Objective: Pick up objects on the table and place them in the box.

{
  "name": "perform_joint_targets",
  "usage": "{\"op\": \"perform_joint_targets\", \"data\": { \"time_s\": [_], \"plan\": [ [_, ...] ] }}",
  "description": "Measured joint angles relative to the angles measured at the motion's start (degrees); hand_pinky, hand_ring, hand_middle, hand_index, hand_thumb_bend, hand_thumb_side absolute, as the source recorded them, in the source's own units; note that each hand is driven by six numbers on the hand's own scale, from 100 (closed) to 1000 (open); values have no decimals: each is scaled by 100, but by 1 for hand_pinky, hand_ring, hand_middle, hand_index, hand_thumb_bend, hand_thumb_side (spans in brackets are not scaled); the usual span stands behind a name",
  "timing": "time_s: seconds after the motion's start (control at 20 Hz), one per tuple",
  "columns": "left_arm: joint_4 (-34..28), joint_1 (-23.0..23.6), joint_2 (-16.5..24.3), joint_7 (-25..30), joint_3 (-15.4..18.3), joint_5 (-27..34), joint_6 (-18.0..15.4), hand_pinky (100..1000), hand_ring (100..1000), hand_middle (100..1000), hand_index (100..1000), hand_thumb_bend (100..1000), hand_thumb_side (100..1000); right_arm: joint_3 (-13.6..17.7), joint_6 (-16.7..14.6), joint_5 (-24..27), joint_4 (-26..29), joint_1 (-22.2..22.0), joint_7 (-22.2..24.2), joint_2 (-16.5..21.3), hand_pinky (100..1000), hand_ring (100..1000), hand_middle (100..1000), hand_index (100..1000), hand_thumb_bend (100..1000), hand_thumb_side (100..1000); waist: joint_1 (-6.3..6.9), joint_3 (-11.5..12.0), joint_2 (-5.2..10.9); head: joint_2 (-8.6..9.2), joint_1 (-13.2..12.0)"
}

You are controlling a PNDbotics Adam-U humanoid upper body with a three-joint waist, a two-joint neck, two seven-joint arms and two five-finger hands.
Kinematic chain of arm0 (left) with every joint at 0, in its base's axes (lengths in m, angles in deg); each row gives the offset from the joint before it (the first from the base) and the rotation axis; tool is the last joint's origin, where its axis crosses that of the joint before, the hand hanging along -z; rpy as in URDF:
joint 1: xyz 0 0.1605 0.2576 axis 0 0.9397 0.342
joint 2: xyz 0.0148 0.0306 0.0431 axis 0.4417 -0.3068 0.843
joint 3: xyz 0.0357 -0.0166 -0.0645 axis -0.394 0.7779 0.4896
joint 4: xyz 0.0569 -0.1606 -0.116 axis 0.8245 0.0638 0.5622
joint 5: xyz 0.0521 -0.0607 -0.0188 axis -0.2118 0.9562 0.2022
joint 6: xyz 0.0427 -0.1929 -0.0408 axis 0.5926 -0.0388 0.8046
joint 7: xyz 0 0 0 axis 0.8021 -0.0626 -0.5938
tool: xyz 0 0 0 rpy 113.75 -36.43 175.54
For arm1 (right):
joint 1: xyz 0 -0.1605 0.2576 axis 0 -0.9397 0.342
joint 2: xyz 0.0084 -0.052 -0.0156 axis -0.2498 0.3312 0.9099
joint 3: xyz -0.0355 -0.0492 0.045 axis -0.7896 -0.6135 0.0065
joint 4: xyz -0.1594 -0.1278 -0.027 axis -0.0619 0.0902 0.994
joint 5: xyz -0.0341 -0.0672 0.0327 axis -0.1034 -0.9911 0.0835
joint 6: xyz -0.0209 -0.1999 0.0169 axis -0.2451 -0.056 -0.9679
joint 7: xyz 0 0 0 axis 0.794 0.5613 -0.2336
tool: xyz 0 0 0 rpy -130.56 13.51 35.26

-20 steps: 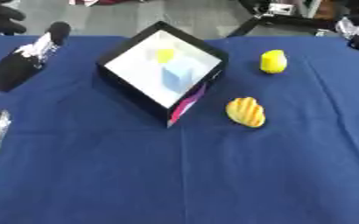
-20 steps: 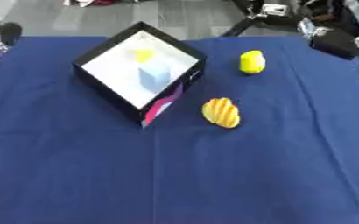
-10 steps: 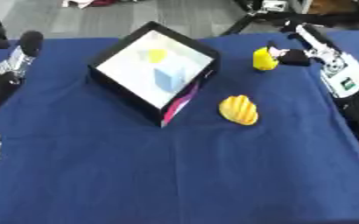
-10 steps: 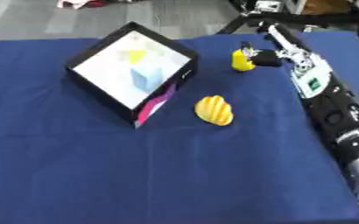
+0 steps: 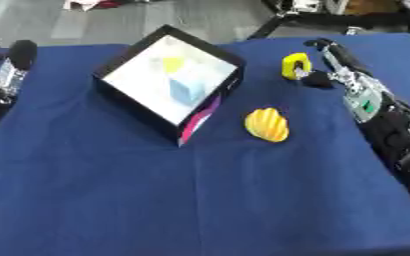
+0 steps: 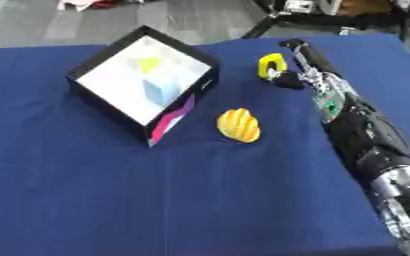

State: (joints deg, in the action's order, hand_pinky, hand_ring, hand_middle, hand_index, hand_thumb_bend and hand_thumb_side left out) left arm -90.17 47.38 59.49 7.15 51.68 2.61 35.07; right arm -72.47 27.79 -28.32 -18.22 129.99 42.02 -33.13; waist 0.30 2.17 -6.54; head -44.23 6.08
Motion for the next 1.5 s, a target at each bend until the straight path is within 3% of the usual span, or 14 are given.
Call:
{"op": "perform_joint_targets", "data": {
  "time_s": [0.1, 0.15, 0.25, 0.3, 0.5, 0.75, 1.0, 1.15, 1.25, 1.5],
  "plan": [
    [2, 0, 0, 6, -2, 3, -7, 824, 610, 604, 842, 785, 679, 0, -37, -1, -33, -2, 201, -23, 878, 886, 828, 893, 100, 582, 10, 3, 0, 0, 7],
    [2, 0, -1, 11, -3, 6, -12, 824, 610, 603, 842, 783, 680, -1, -48, -15, -37, -3, 309, -30, 869, 864, 778, 879, 100, 520, 17, 8, 0, 0, 10],
    [2, 1, -2, 19, -5, 25, -21, 824, 609, 602, 841, 782, 680, -2, -66, -74, -37, -4, 505, -32, 856, 831, 724, 856, 100, 280, 24, 15, 0, 0, 15],
    [2, 1, -3, 22, -14, 43, -25, 824, 609, 602, 841, 783, 680, -2, -73, -115, -36, -6, 581, -32, 848, 810, 690, 840, 100, 207, 24, 18, 0, 0, 16],
    [2, 1, -7, 41, -40, 93, -48, 823, 608, 601, 841, 781, 681, -1, -57, -342, 7, -11, 600, -33, 810, 718, 503, 669, 100, 203, 24, 29, 0, 0, 30],
    [2, 5, -49, 31, -43, 116, -63, 823, 607, 600, 840, 777, 682, 1, 60, -619, 79, -61, -78, -55, 759, 617, 339, 444, 100, 199, 24, 36, 0, 0, 50],
    [2, 25, -49, 13, -50, 139, -79, 822, 606, 598, 839, 774, 683, 0, 55, -647, 299, -63, -940, -82, 741, 601, 308, 411, 100, 238, 24, 37, 0, 0, 52],
    [2, 35, -49, -6, -50, 144, -93, 822, 606, 598, 839, 773, 684, -41, -100, -418, 625, -23, -1087, -82, 735, 599, 311, 414, 100, 290, 24, 32, 0, 0, 52],
    [2, 40, -50, -11, -50, 147, -98, 822, 605, 598, 839, 772, 684, -117, -228, -96, 919, 48, -974, -85, 734, 601, 312, 417, 100, 362, 24, 29, 0, 0, 52],
    [3, 44, -54, -11, -70, 153, -103, 822, 603, 596, 838, 771, 685, -535, -551, 863, 1767, 193, -181, -319, 740, 610, 329, 437, 100, 344, 24, 83, 0, 0, 90]
  ]
}}
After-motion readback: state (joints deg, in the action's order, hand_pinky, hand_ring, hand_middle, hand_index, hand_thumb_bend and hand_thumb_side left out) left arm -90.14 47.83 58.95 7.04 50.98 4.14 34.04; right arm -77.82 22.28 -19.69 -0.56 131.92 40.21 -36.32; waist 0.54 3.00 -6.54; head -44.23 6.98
